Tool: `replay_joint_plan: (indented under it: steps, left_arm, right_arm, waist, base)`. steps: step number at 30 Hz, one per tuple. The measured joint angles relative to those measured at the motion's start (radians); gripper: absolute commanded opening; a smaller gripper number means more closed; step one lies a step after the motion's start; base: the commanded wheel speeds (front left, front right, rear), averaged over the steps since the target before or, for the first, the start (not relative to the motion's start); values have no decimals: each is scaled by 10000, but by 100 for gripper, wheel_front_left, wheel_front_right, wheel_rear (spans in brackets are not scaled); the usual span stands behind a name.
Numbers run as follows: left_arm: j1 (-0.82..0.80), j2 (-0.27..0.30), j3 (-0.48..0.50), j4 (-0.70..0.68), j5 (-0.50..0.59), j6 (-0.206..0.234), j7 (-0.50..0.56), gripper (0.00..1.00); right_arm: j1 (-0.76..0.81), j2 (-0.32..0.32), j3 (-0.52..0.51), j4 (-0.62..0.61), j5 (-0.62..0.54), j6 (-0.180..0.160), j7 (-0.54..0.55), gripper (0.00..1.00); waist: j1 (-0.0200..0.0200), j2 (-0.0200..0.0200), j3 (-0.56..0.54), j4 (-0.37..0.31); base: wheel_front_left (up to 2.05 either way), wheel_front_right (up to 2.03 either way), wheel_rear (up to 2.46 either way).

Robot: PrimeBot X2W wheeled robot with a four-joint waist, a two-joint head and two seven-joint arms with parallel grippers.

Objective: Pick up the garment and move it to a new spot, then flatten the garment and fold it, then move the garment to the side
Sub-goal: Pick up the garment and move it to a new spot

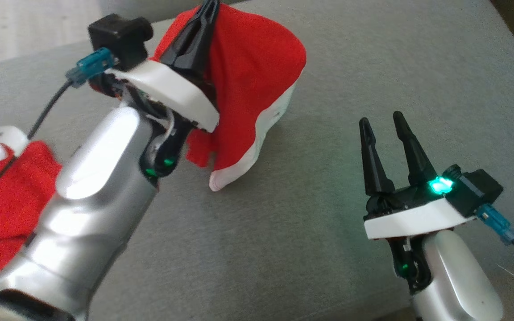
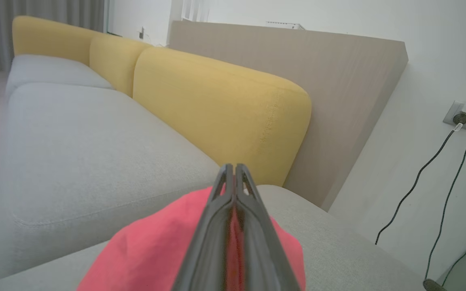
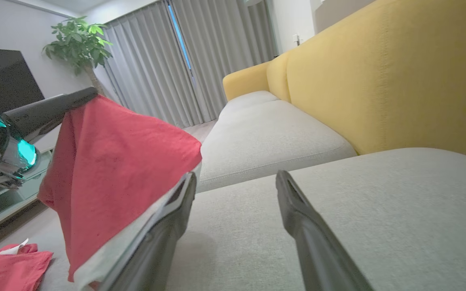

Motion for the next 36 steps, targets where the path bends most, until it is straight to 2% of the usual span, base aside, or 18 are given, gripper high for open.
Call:
replay_joint_plan:
  steps: [3,4,5,10,13,16,20,24,26,31,33,34,36]
  left_arm:
    - [-182,-357,-17,579,-8,6,-171,0]
    - [-240,-520,15,802,-98,2,-207,87]
    - [-264,-665,102,1051,-357,-27,-247,100]
    - [-286,-713,19,2038,-88,-270,-1007,100]
    - [-204,-698,424,2439,-397,-362,-1595,100]
    - [106,-430,623,2579,-426,-445,-2213,100]
    - [1041,-50,780,2481,-297,-493,-2681,100]
    - [2551,364,986,1737,-21,-602,-2813,100]
    - [3401,506,1327,1214,430,-458,-2815,100]
    - [5072,364,2343,151,1290,-222,-2844,100]
    - [5866,100,2821,-236,1799,-136,-2844,100]
    - [6566,-242,3160,-493,2422,-75,-2846,100]
    - [7142,-627,3522,-723,2974,-77,-2844,100]
  right_arm:
    - [-58,0,35,-79,115,-2,0,100]
    - [-57,-2,19,-82,142,-2,0,100]
    - [-57,-2,15,-92,142,-2,0,100]
    - [-50,0,-138,-144,140,-2,0,100]
    - [-38,0,-272,-151,123,-2,0,100]
    - [24,2,-445,-190,50,-2,0,100]
    - [387,2,-702,-198,-305,-2,-4,100]
    - [681,4,-855,-105,-548,-2,-12,100]
    - [747,6,-909,-79,-631,0,-12,100]
    - [906,6,-911,52,-871,-2,-12,100]
    - [1050,8,-907,121,-924,-2,-12,100]
    - [1221,6,-920,165,-934,0,-12,100]
    - [1357,8,-911,238,-980,-2,-12,100]
  waist:
    - [0,0,205,-440]
    - [0,0,273,-551]
    - [0,0,343,-642]
    - [0,0,491,-668]
    - [1,0,394,-383]
    - [-1,0,207,-8]
    - [-1,0,-76,645]
    - [-1,0,-390,1327]
    - [-2,0,-538,1661]
    - [-2,0,-808,2241]
    - [-2,0,-942,2454]
    - [-2,0,-1078,2618]
    - [-3,0,-1199,2730]
  base:
    - [0,0,0]
    - [0,0,0]
    - [0,0,0]
    - [0,0,0]
    - [0,0,0]
    - [0,0,0]
    - [0,0,0]
    - [0,0,0]
    - [0,0,0]
    - [0,0,0]
    - [0,0,0]
    - [0,0,0]
    - [0,0,0]
